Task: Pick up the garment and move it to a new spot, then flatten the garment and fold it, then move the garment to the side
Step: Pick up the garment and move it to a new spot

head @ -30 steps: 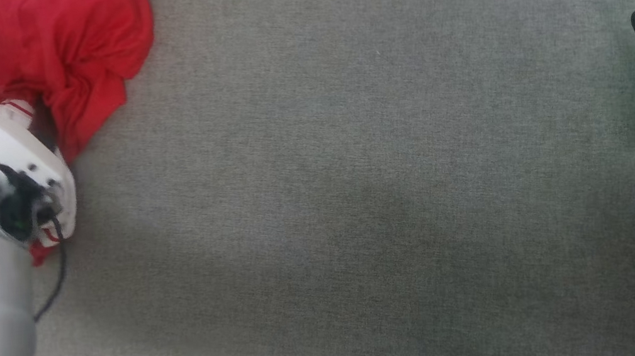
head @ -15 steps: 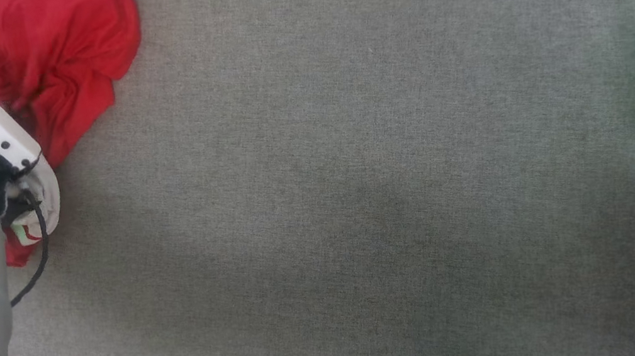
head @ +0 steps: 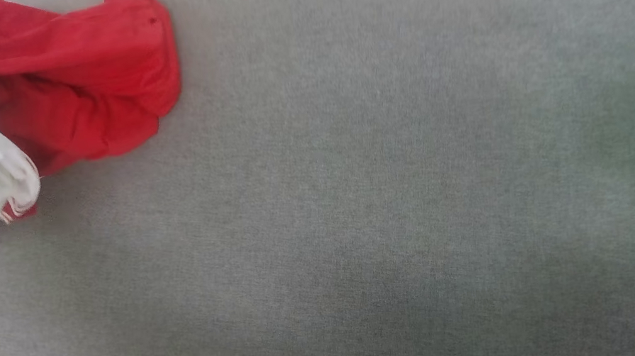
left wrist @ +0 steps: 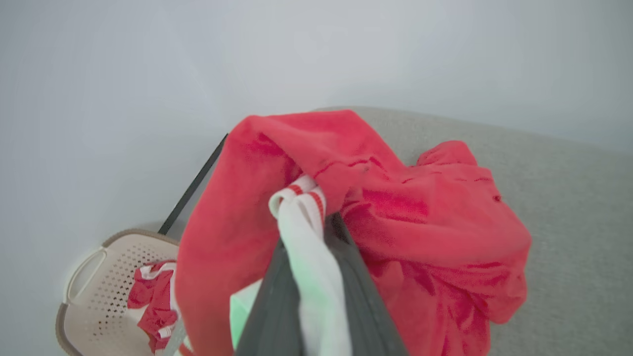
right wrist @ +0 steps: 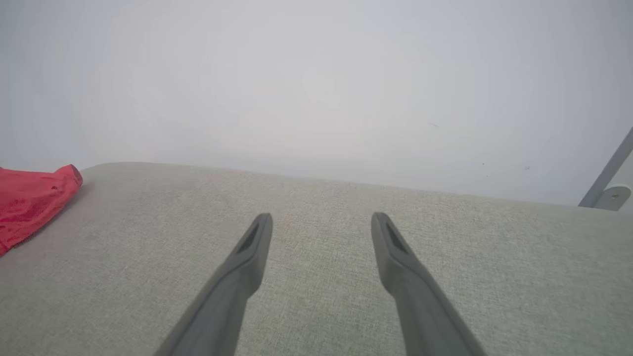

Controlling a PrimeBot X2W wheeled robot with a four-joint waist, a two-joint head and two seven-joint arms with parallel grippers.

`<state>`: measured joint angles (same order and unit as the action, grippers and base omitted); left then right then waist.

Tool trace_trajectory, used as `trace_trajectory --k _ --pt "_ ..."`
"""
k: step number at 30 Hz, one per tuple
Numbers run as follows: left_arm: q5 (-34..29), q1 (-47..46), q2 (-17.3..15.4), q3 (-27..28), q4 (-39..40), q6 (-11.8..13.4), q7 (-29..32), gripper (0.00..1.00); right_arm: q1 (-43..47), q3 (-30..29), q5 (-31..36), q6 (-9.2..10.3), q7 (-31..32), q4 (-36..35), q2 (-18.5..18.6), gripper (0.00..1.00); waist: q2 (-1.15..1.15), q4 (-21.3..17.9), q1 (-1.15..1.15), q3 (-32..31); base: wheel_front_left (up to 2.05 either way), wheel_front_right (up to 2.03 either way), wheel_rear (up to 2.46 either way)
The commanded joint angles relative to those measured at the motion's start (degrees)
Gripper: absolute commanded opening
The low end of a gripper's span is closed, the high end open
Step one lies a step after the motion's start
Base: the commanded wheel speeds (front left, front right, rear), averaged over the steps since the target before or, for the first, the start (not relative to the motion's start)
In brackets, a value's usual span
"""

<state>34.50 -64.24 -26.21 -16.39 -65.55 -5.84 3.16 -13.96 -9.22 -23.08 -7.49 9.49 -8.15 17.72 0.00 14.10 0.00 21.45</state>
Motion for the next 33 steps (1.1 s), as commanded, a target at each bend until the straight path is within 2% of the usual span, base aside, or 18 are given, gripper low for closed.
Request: trace_trajectory --k 1,7,12,17,24,29,33 --pt "-0.86 -0.55 -0.89 -0.57 1.30 -0.29 -0.31 0.00 0.97 0.08 0.11 0.00 -0.64 0.43 -0.73 1.00 0.00 -0.23 0.00 -2.97 0.00 0.00 0.00" --pt "-1.92 -0.54 -3.74 -2.58 9.77 -0.85 2.32 0.00 2.75 -1.64 0.16 0.00 -2.08 1.68 -3.31 1.00 0.00 -1.14 0.00 -6.85 0.00 0.00 0.00" --pt "-2.24 1.03 -5.57 -3.25 18.31 0.24 6.27 0.00 4.21 -2.54 0.00 0.01 -3.12 2.33 -4.81 1.00 0.00 -2.09 0.00 -9.02 0.00 0.00 0.00" --pt "-1.26 4.69 -7.73 -3.40 33.40 3.25 13.73 0.00 5.46 -2.93 0.21 0.00 -3.91 2.65 -6.56 1.00 0.00 -4.07 0.00 -10.91 0.00 0.00 0.00" --pt "-1.36 12.29 -10.70 -4.39 56.43 9.08 23.80 0.00 4.97 -2.76 -0.06 0.00 -5.12 3.44 -7.94 1.00 0.00 -8.94 0.00 -11.27 0.00 0.00 0.00" --pt "-1.86 15.57 -10.42 -6.53 69.21 11.96 28.93 0.00 4.19 -1.95 -0.47 0.01 -6.06 4.22 -8.61 1.00 0.00 -14.07 0.00 -10.40 0.00 0.00 0.00" --pt "-2.25 15.83 -9.23 -9.05 74.80 12.70 31.82 0.00 3.69 -1.57 -0.79 0.01 -7.07 5.15 -9.03 1.00 0.00 -18.07 0.00 -9.36 0.00 0.00 0.00"
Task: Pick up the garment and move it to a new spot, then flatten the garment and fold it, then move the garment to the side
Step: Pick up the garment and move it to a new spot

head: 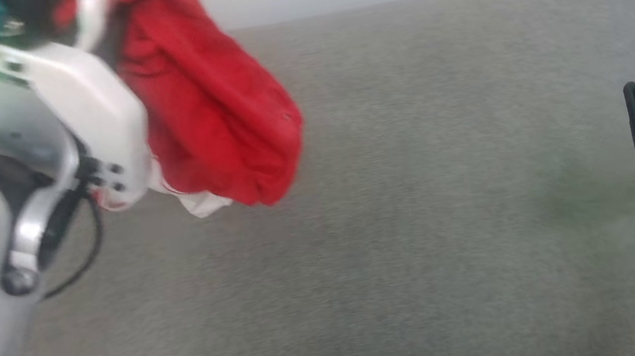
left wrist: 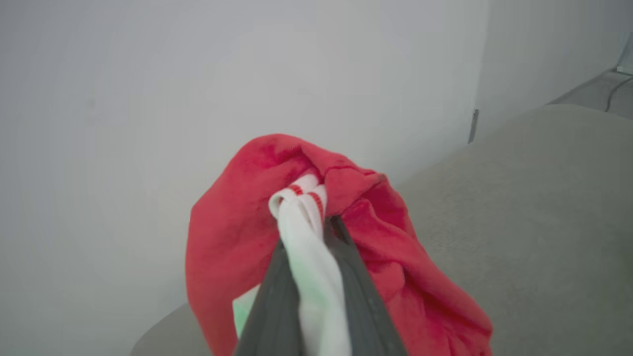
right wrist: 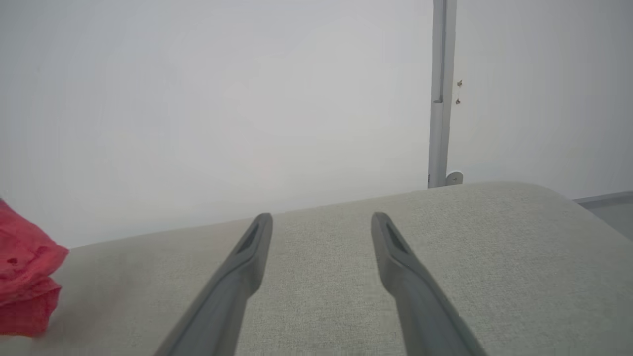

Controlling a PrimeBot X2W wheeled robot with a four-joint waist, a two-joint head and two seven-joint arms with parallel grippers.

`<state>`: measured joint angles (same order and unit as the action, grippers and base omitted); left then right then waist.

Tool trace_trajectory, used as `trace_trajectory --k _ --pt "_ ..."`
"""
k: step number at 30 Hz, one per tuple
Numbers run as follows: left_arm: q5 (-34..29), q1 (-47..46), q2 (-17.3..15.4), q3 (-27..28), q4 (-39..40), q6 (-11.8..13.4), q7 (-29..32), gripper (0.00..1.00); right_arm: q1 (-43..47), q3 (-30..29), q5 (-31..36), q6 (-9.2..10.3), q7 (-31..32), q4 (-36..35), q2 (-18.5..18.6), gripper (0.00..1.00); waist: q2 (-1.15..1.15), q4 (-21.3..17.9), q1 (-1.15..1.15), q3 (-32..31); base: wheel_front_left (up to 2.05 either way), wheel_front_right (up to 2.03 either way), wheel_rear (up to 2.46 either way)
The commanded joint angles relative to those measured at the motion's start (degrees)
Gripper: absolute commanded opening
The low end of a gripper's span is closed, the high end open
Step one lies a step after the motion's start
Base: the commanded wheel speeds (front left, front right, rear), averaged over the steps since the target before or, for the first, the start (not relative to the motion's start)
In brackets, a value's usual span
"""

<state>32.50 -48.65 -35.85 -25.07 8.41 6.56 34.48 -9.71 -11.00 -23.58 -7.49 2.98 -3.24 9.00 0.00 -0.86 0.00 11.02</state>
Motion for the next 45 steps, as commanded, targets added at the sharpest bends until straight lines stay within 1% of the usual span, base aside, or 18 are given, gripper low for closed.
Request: trace_trajectory --k 1,4,7,14,19,20,22,24,30,31,32,33,34,35,36,38,41,45 --pt "-0.31 -0.05 0.62 -0.87 1.77 0.18 1.04 0.00 -0.77 0.28 -0.40 0.01 -0.81 0.52 -0.33 1.00 0.00 -4.13 0.00 1.36 0.00 0.00 0.00" --pt "-0.97 -0.75 2.47 -3.14 3.68 0.58 2.30 0.00 -1.04 0.34 -0.78 0.01 -1.72 1.29 -0.41 1.00 0.00 -6.49 0.00 2.15 0.00 0.00 0.00" --pt "-1.07 -0.95 3.76 -4.67 3.71 0.65 3.23 0.00 -1.35 0.76 -1.17 0.00 -2.65 2.30 -0.68 1.00 0.00 -8.43 0.00 3.10 0.00 0.00 0.00" --pt "0.51 3.40 6.89 -9.08 -1.13 0.36 4.09 0.00 -1.88 2.61 -1.87 0.01 -4.57 4.74 -1.06 1.00 0.00 -11.13 0.00 4.74 0.00 0.00 0.00" --pt "1.64 7.62 8.70 -11.81 -7.78 -0.21 3.24 0.00 -2.67 4.55 -2.24 0.01 -5.73 6.59 -1.29 1.00 0.00 -12.12 0.00 5.89 0.00 0.00 0.00" --pt "1.64 7.62 8.70 -11.81 -7.78 -0.21 3.24 0.00 -2.67 4.55 -2.24 0.01 -5.73 6.59 -1.29 1.00 0.00 -12.12 0.00 5.89 0.00 0.00 0.00" --pt "1.26 8.71 8.71 -12.80 -11.17 -0.63 3.08 0.00 -3.11 5.25 -2.60 0.01 -6.24 7.21 -1.32 1.00 0.00 -12.36 0.00 6.27 0.00 0.00 0.00" --pt "2.00 9.77 9.56 -13.52 -14.48 -1.28 2.74 0.00 -3.63 6.23 -2.79 0.01 -6.52 7.86 -1.28 1.00 0.00 -12.51 0.00 6.51 0.00 0.00 0.00" --pt "4.00 11.54 12.09 -15.29 -26.05 -2.40 3.12 0.00 -4.53 7.93 -3.23 0.01 -7.46 9.66 -0.90 1.00 0.00 -12.48 0.00 6.79 0.00 0.00 0.00" --pt "4.39 11.76 12.84 -15.88 -29.81 -2.73 3.35 0.00 -4.79 8.27 -3.41 0.01 -7.71 10.16 -0.71 1.00 0.00 -12.36 0.00 6.80 0.00 0.00 0.00" --pt "4.67 11.76 13.30 -16.23 -31.48 -3.12 3.12 0.00 -4.88 8.45 -3.52 0.01 -7.78 10.31 -0.63 1.00 0.00 -12.30 0.00 6.74 0.00 0.00 0.00" --pt "5.02 11.76 13.86 -16.20 -32.85 -3.42 2.72 0.07 -4.97 8.56 -3.51 0.01 -7.87 10.44 -0.46 1.00 0.00 -12.21 0.00 6.63 0.00 0.00 0.00" --pt "5.05 11.60 14.32 -16.17 -33.98 -3.70 2.30 0.29 -5.11 8.65 -3.54 0.01 -7.84 10.66 -0.32 1.00 0.00 -12.09 0.00 6.45 0.00 0.00 0.00" --pt "4.90 11.14 14.65 -16.08 -34.95 -4.08 1.50 0.58 -5.20 8.78 -3.63 0.01 -7.88 10.78 -0.16 1.00 0.00 -11.92 0.00 6.17 0.00 0.00 0.00" --pt "5.13 10.62 15.01 -15.76 -35.49 -4.45 0.42 1.00 -5.19 8.84 -3.64 0.01 -7.90 10.90 0.07 1.00 0.00 -11.69 0.00 5.80 0.00 0.00 0.00" --pt "5.43 9.92 15.38 -14.95 -35.89 -5.17 -1.66 1.00 -4.85 8.73 -3.51 0.01 -7.77 11.30 0.44 1.00 0.00 -11.13 0.00 4.76 0.00 0.00 0.00" --pt "5.10 9.45 15.02 -14.27 -35.06 -6.57 -5.45 1.00 -3.75 8.39 -3.04 0.01 -7.31 11.62 0.97 1.00 0.00 -10.01 0.00 2.65 0.00 0.00 0.00" --pt "4.93 10.27 14.27 -12.91 -32.75 -7.47 -11.21 1.00 -2.50 7.50 -2.35 0.01 -6.59 11.39 1.30 1.00 0.00 -8.21 0.00 -0.42 0.00 0.00 0.00"
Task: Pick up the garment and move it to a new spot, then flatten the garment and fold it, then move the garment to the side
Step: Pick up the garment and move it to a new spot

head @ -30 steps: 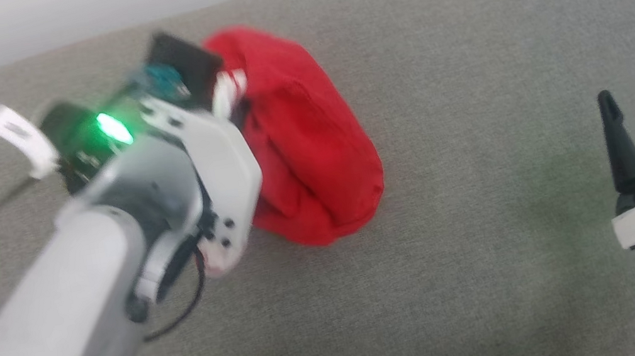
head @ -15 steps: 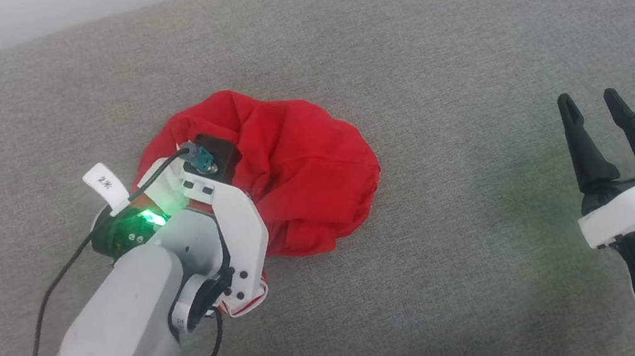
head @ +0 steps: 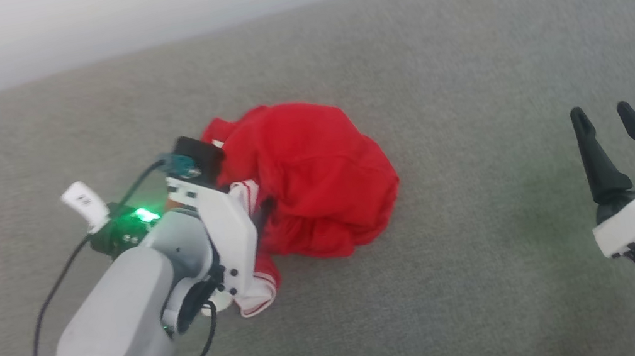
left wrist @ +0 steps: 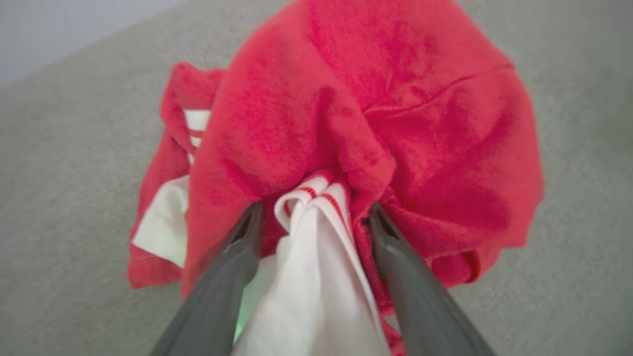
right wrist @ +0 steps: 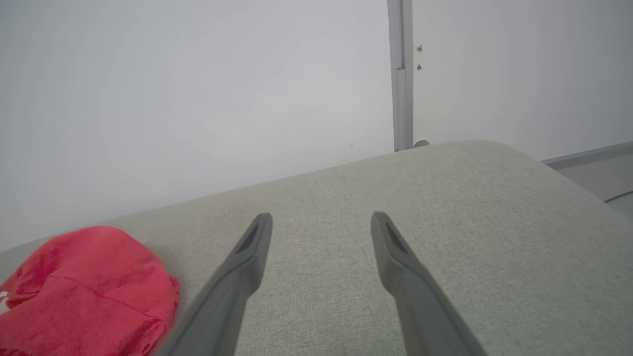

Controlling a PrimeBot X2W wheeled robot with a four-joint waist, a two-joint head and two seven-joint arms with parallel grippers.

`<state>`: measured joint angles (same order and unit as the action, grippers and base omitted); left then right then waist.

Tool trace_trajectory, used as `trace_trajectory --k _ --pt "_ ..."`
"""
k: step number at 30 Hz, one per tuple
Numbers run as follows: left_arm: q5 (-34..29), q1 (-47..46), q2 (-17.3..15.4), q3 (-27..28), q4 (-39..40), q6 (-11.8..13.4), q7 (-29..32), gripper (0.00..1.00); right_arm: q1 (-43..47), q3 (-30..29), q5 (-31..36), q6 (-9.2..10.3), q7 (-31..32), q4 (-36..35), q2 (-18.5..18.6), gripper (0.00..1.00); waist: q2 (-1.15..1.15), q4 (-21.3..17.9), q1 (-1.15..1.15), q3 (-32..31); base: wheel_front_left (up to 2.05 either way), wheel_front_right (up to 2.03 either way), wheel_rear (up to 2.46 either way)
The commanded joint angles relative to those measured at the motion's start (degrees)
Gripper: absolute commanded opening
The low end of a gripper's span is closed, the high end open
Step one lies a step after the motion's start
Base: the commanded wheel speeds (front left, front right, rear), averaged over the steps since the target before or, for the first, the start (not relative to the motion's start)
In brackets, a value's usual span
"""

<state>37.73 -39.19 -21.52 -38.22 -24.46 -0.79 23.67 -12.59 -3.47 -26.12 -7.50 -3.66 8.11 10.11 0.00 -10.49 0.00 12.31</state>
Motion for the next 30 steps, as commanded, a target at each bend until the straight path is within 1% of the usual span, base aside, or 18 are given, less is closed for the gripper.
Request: trace_trajectory --k 1,7,11,15,17,18,22,26,30 --pt "-0.28 1.33 -0.60 0.66 0.68 -0.16 -1.74 1.00 0.77 -0.15 0.39 0.01 0.30 -0.15 0.21 1.00 0.00 1.90 0.00 -2.35 0.00 0.00 0.00" --pt "0.48 5.45 -3.33 4.43 4.10 0.95 -10.71 1.00 2.91 -1.69 1.46 0.02 1.75 -1.21 0.11 1.00 0.00 4.96 0.00 -5.96 0.00 0.00 0.00" --pt "1.47 9.69 -5.27 8.02 6.51 2.47 -17.60 1.00 4.38 -2.61 2.35 0.02 2.57 -1.81 -0.17 1.00 0.00 6.84 0.00 -8.11 0.00 0.00 0.00" --pt "2.59 14.66 -7.74 10.98 8.31 3.23 -22.92 1.00 6.31 -3.81 3.27 0.01 3.19 -2.57 -0.54 1.00 0.00 8.76 0.00 -10.30 0.00 0.00 0.00" --pt "3.12 17.28 -9.09 12.36 8.95 3.73 -24.85 1.00 7.35 -4.52 3.78 0.02 3.52 -2.99 -0.84 1.00 0.00 9.62 0.00 -11.28 0.00 0.00 0.00" --pt "3.12 17.28 -9.09 12.36 8.95 3.73 -24.85 1.00 7.35 -4.52 3.78 0.02 3.52 -2.99 -0.84 1.00 0.00 9.62 0.00 -11.28 0.00 0.00 0.00" --pt "3.40 22.06 -11.57 14.94 10.67 4.91 -28.99 1.00 9.17 -5.76 4.71 0.02 4.19 -3.81 -1.24 1.00 0.00 11.17 0.00 -12.56 0.00 0.00 0.00" --pt "4.07 26.58 -13.16 17.45 12.58 6.00 -32.85 1.00 10.30 -6.72 5.73 0.02 5.16 -4.75 -1.25 1.00 0.00 12.31 0.00 -13.18 0.00 0.00 0.00" --pt "4.40 30.39 -14.21 19.28 14.44 7.11 -35.41 1.00 11.22 -7.24 6.28 0.02 5.85 -5.16 -1.20 1.00 0.00 13.16 0.00 -13.80 0.00 0.00 0.00"
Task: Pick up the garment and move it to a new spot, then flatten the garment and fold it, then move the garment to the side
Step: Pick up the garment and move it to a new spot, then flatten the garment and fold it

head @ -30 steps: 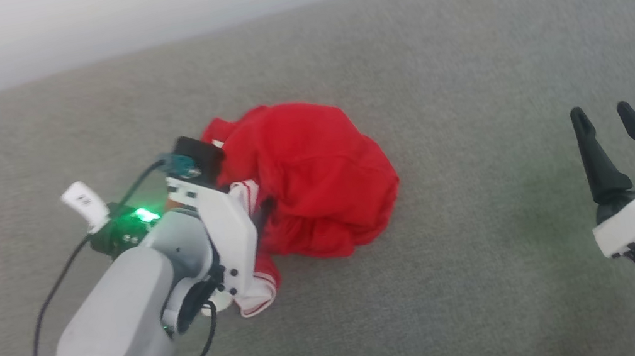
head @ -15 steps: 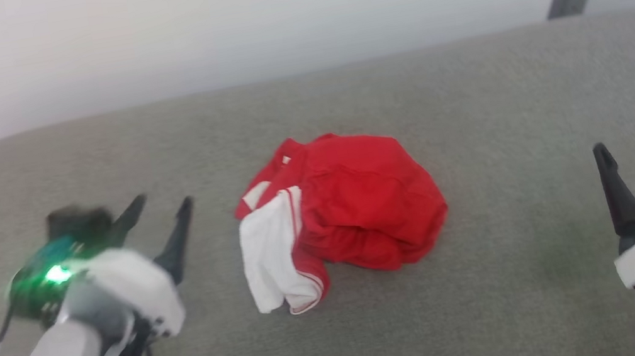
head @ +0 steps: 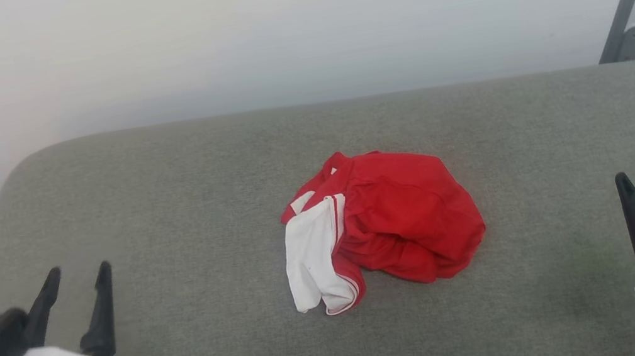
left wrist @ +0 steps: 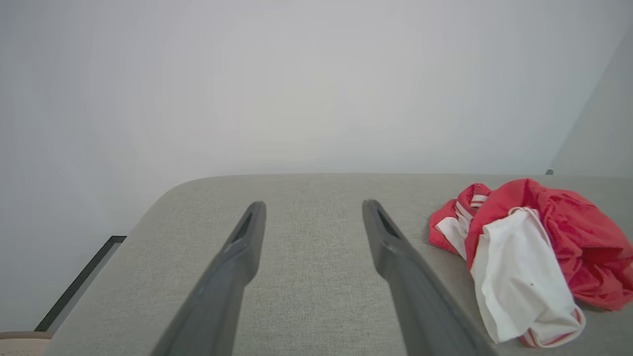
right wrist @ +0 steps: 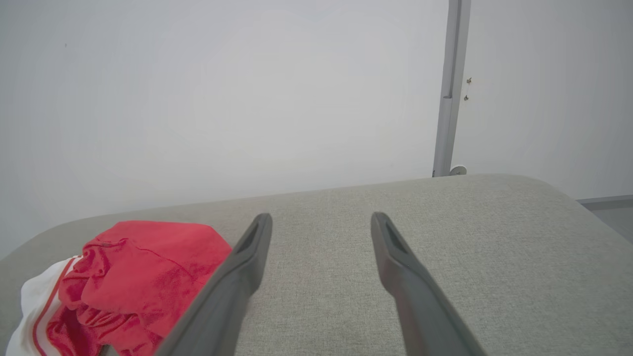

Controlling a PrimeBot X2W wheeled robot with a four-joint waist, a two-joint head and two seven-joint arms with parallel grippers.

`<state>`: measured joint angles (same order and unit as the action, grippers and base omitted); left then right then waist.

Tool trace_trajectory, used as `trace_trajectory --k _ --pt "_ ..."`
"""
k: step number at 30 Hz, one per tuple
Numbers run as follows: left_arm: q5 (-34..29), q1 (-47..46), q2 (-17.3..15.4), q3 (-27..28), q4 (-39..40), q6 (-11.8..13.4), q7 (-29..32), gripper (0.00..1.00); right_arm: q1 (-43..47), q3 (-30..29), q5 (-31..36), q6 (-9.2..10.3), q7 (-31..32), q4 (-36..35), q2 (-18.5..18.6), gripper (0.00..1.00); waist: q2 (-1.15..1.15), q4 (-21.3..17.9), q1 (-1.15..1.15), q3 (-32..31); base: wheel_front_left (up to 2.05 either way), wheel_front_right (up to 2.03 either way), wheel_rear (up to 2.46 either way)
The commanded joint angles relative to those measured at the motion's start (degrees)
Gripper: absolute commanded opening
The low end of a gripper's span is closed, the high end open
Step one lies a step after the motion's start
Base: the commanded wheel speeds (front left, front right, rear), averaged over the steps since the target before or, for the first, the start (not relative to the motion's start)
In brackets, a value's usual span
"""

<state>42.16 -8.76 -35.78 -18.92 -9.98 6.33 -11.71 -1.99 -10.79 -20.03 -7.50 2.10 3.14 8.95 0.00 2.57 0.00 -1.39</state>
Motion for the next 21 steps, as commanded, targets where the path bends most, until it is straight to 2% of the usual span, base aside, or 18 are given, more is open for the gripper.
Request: trace_trajectory --k 1,9,21 --pt "-0.12 0.86 -0.17 0.38 0.27 0.27 -0.42 1.00 0.75 -0.04 0.18 0.02 0.29 -0.22 -0.08 1.00 0.00 0.26 0.00 -0.27 0.00 0.00 0.00" --pt "0.73 4.93 -0.67 2.34 2.64 1.88 -1.67 1.00 1.65 -0.74 0.69 0.02 1.03 -0.60 -0.19 1.00 0.00 1.10 0.00 -0.68 0.00 0.00 0.00" --pt "1.65 4.87 -0.89 2.01 4.83 2.23 -0.31 1.00 1.37 -0.16 0.59 0.02 1.75 -0.98 -0.51 1.00 0.00 1.06 0.00 -0.39 0.00 0.00 0.00"
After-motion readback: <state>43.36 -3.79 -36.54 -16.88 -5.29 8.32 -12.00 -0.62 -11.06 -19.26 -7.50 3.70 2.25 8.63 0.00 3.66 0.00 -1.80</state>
